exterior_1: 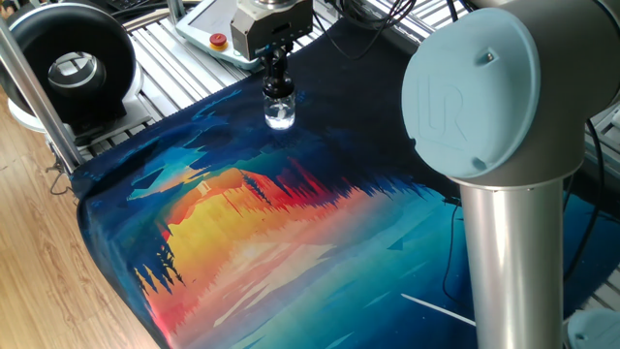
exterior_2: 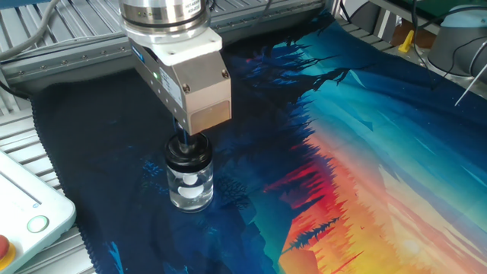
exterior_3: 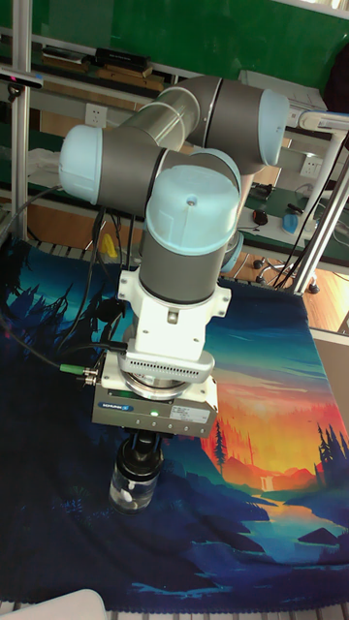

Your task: Screw the lid onto the jar

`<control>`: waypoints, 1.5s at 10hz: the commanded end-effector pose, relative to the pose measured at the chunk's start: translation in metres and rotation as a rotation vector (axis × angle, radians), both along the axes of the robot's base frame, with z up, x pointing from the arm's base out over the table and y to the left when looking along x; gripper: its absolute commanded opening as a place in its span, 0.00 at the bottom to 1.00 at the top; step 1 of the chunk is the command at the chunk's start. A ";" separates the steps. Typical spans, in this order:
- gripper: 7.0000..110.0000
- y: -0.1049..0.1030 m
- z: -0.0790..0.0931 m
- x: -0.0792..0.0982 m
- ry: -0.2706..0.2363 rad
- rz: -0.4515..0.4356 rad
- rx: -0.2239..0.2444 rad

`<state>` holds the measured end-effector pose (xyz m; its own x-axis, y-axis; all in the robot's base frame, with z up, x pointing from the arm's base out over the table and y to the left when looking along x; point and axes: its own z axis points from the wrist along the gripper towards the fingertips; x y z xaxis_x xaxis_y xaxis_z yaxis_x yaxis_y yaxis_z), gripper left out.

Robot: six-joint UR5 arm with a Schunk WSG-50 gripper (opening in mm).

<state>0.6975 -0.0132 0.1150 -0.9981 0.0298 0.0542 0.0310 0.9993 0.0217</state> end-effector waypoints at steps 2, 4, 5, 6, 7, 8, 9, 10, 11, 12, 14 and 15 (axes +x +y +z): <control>0.15 -0.002 0.006 -0.002 0.010 -0.047 -0.022; 0.00 0.002 0.010 -0.003 0.011 -0.047 -0.011; 0.00 0.002 0.014 -0.004 0.016 -0.047 -0.011; 0.00 0.003 0.017 -0.006 0.021 -0.047 -0.008; 0.00 0.004 0.019 -0.007 0.021 -0.045 -0.005; 0.00 0.005 0.022 -0.008 0.022 -0.043 -0.001; 0.00 0.006 0.027 -0.010 0.027 -0.043 0.004; 0.00 0.007 0.031 -0.012 0.032 -0.042 0.008; 0.00 0.008 0.035 -0.014 0.035 -0.035 0.015; 0.00 0.007 0.039 -0.016 0.041 -0.029 0.015; 0.00 0.008 0.040 -0.016 0.042 -0.029 0.017; 0.00 0.007 0.040 -0.016 0.045 -0.024 0.017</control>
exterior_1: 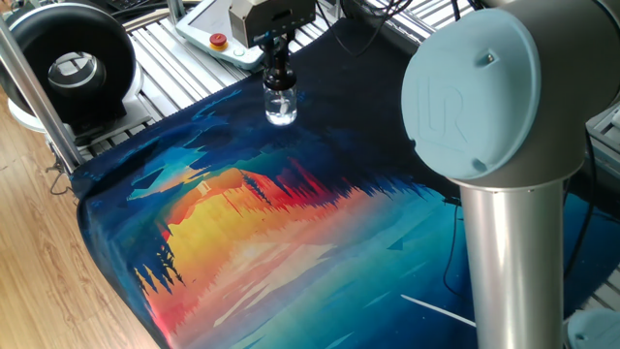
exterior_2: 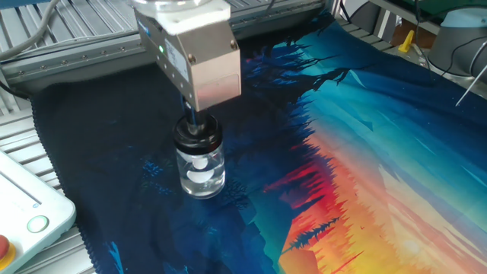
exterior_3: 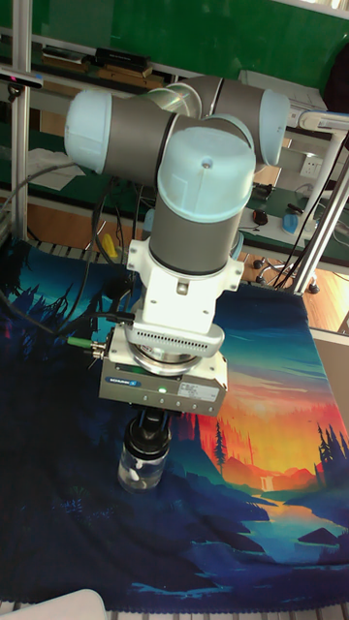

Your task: Screw the lid onto the jar

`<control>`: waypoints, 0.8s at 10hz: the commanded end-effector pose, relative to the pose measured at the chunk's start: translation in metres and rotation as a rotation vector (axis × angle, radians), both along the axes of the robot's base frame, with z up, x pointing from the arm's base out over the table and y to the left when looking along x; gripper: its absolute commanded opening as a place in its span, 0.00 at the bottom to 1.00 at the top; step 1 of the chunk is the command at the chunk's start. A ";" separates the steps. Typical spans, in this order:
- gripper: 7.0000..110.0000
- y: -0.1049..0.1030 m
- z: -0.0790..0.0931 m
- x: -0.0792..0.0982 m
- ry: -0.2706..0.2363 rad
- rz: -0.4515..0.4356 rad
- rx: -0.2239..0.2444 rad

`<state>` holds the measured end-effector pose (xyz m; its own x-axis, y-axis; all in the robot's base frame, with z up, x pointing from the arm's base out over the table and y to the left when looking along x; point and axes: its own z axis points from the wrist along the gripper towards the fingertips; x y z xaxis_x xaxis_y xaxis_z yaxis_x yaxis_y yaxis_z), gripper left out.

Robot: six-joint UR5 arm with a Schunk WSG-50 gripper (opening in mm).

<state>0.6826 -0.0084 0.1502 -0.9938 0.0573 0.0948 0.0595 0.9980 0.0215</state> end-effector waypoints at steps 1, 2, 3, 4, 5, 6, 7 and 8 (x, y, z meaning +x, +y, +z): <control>0.00 0.000 0.004 0.000 0.006 0.009 0.015; 0.00 -0.001 0.001 0.002 0.004 0.014 0.014; 0.00 -0.003 -0.003 0.005 0.000 0.017 0.006; 0.00 -0.005 -0.006 0.008 -0.004 0.021 0.000; 0.00 -0.005 -0.009 0.009 -0.007 0.021 0.000; 0.00 -0.004 -0.012 0.011 -0.010 0.021 0.000; 0.00 -0.005 -0.016 0.013 -0.013 0.021 -0.003; 0.00 -0.005 -0.021 0.015 -0.019 0.021 -0.004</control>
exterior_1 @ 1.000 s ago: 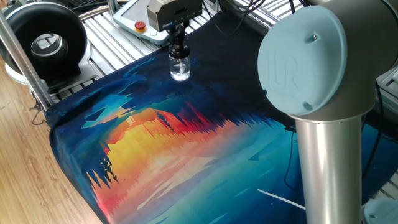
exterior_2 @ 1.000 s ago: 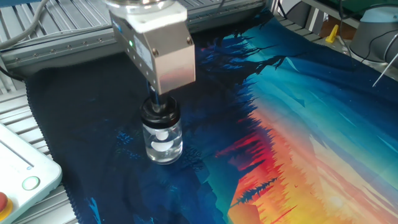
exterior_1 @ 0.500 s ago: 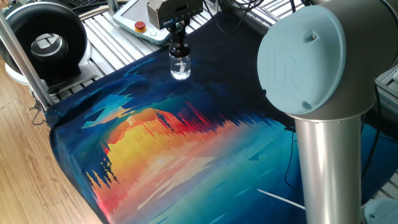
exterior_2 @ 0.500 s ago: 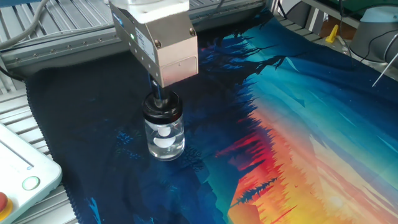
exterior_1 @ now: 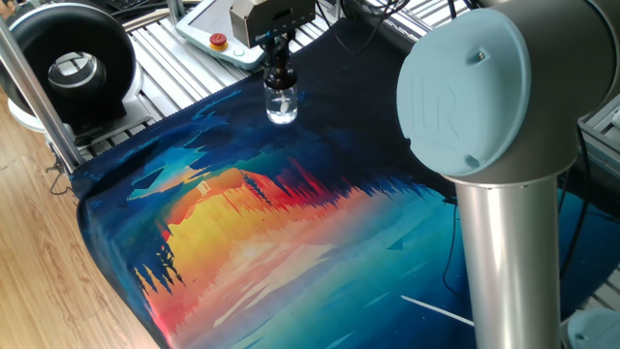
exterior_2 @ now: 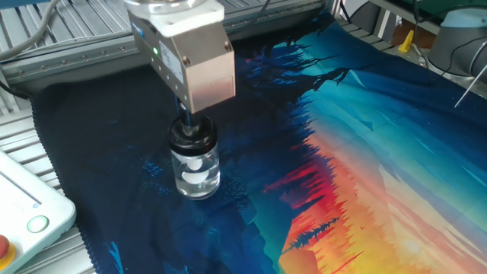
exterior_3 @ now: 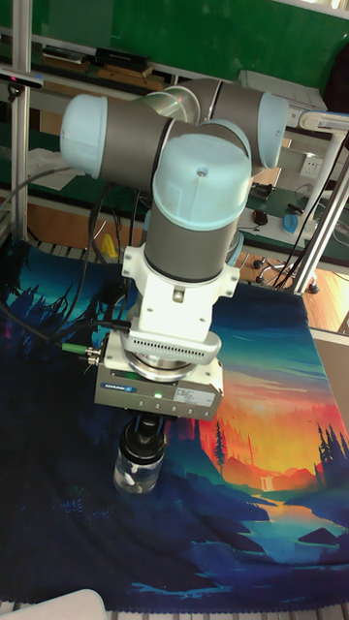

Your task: Screw the lid onto the jar

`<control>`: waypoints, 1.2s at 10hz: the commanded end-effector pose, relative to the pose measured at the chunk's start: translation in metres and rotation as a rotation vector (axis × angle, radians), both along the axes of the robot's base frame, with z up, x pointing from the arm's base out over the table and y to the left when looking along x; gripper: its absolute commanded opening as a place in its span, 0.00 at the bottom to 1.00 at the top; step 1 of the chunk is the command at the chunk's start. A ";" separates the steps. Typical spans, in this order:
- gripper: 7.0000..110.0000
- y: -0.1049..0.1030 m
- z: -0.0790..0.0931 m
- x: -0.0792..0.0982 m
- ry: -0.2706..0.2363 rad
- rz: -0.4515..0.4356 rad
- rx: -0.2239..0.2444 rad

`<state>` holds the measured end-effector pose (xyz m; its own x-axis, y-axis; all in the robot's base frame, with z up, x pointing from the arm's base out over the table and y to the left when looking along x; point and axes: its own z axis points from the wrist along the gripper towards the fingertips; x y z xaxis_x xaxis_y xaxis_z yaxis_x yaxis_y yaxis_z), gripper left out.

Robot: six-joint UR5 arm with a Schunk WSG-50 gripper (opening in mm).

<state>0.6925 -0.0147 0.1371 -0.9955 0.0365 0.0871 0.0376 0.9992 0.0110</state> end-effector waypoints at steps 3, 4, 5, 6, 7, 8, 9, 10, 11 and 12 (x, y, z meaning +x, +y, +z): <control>0.00 -0.001 -0.016 0.009 -0.018 0.015 -0.003; 0.00 -0.002 -0.016 0.010 -0.019 0.025 -0.008; 0.00 0.003 -0.017 0.005 -0.001 0.038 0.013; 0.00 0.003 -0.017 0.006 -0.004 0.051 0.013; 0.00 0.004 -0.019 0.007 -0.006 0.059 0.018; 0.00 0.002 -0.023 0.009 -0.012 0.070 0.014; 0.00 0.002 -0.027 0.010 -0.014 0.073 0.013; 0.00 0.002 -0.026 0.009 -0.008 0.082 0.013; 0.00 0.006 -0.024 0.005 0.005 0.100 0.033; 0.00 0.008 -0.020 0.004 0.014 0.107 0.035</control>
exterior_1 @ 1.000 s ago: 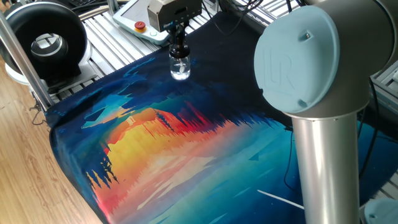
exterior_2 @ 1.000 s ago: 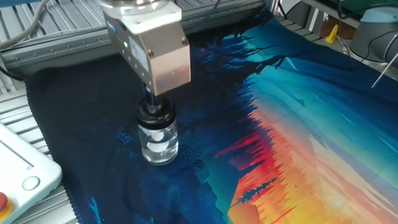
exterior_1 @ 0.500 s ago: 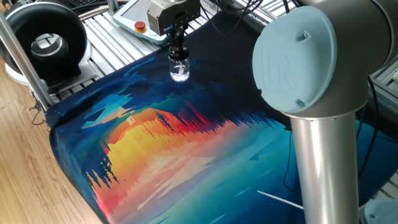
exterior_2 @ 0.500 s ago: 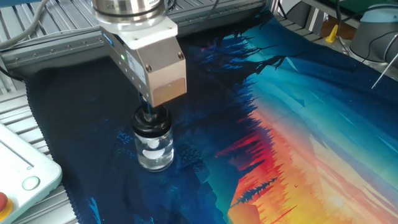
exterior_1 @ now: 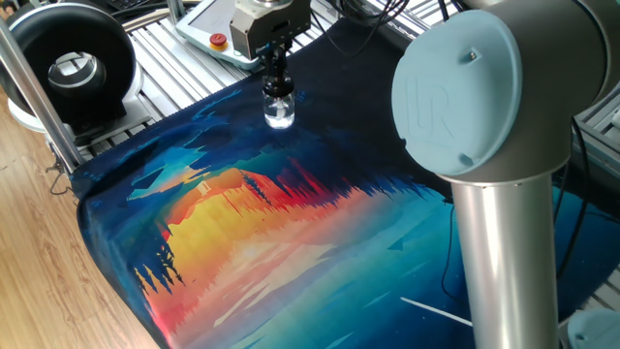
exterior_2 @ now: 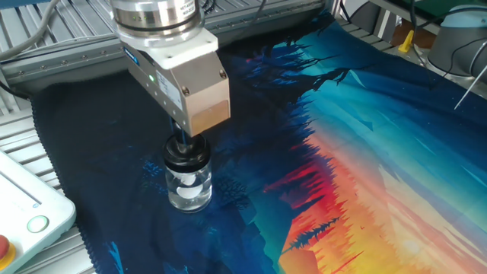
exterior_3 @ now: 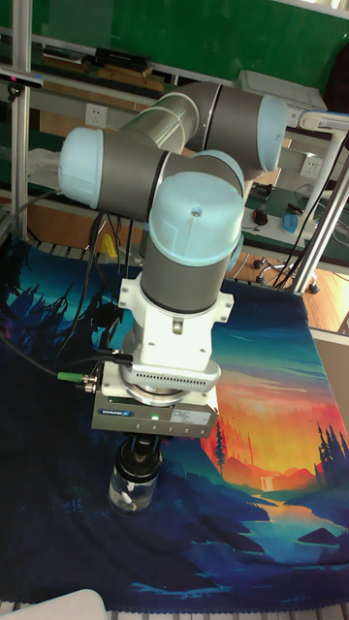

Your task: Screw the lid onto the jar

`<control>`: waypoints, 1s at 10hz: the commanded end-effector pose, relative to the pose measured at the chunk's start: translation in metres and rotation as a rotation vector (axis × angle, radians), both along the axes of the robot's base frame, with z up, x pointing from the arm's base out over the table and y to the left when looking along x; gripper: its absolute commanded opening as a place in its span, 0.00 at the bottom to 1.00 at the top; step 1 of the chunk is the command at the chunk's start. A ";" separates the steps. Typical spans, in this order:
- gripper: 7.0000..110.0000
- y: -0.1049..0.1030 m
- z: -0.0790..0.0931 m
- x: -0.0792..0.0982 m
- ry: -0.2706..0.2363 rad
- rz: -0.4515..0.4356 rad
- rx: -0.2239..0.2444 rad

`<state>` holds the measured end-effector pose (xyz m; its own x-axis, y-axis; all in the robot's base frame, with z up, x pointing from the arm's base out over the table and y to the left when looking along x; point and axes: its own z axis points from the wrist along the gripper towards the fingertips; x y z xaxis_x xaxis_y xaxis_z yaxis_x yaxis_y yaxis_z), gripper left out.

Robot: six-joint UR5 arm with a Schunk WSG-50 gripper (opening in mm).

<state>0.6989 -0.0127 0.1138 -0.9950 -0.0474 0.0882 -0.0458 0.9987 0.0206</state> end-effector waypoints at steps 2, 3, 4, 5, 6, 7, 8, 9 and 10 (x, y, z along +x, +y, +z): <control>0.15 -0.001 0.007 -0.001 0.018 0.051 0.020; 0.15 0.004 0.006 0.000 0.014 0.072 0.050; 0.15 0.006 0.004 0.001 0.008 0.092 0.061; 0.57 0.006 0.004 0.001 0.008 0.109 0.062; 0.57 0.006 0.004 0.001 0.007 0.116 0.063; 0.57 0.004 0.004 0.001 0.007 0.124 0.062; 0.57 0.001 0.005 0.001 0.008 0.124 0.048; 0.57 -0.001 0.007 0.001 0.014 0.122 0.035; 0.57 0.001 0.013 0.000 0.021 0.120 0.033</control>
<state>0.6994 -0.0128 0.1197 -0.9814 -0.1644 0.0993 -0.1596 0.9857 0.0542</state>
